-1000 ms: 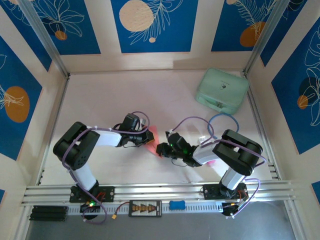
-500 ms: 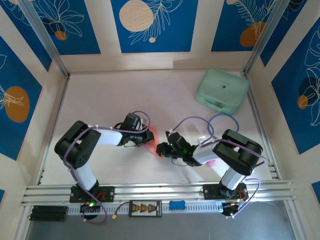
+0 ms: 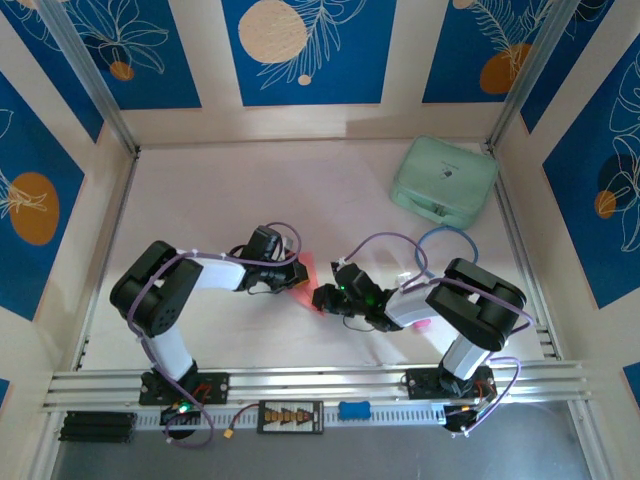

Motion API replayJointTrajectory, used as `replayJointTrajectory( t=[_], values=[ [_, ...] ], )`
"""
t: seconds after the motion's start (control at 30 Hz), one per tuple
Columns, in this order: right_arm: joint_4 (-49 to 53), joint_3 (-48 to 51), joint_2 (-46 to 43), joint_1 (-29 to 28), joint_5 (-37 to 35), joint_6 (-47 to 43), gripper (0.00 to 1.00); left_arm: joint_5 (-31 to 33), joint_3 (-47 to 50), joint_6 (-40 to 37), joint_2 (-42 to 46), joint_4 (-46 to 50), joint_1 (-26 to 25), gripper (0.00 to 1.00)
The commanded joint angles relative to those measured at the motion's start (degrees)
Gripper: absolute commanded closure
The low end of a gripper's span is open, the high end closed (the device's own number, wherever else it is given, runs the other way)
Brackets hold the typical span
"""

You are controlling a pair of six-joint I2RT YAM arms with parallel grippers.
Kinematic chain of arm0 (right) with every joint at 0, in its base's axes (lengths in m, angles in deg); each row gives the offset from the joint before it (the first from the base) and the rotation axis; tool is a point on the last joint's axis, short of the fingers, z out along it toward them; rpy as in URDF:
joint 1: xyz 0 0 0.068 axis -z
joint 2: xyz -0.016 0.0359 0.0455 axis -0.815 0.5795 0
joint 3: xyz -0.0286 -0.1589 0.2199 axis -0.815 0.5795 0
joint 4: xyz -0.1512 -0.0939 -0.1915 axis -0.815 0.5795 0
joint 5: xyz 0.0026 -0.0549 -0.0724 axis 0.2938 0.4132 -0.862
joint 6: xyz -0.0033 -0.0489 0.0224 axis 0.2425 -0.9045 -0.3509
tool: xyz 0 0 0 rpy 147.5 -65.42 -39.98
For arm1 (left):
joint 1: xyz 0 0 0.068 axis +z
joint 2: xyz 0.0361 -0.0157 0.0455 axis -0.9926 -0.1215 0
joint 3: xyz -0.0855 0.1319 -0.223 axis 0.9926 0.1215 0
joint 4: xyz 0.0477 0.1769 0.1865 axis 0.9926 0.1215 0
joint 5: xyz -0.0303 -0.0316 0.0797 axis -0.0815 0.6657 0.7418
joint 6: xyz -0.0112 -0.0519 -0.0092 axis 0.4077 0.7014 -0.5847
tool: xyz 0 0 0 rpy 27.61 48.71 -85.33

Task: Fold a paper plane with a square sheet of paper (pick it up from the middle)
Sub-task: Fourth fold the wing at the center of the table.

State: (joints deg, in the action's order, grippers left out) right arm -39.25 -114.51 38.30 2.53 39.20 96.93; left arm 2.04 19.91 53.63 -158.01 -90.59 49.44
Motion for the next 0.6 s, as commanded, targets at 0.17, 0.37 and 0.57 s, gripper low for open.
replayJointTrajectory(
  t=[0.17, 0.37, 0.57],
  values=[
    [9.0, 0.3, -0.5, -0.6, 4.2, 0.7, 0.89, 1.7, -0.4, -1.1, -1.9, 2.4, -0.3, 0.99],
    [11.5, 0.4, -3.4, -0.6, 4.6, 0.4, 0.88, 1.8, -0.1, -1.3, -1.7, 2.4, -0.3, 0.99],
    [13.4, 0.7, -5.1, -0.8, 4.8, 0.4, 0.87, 1.9, 0.1, -1.3, -1.7, 2.2, -0.3, 0.99]
  ],
)
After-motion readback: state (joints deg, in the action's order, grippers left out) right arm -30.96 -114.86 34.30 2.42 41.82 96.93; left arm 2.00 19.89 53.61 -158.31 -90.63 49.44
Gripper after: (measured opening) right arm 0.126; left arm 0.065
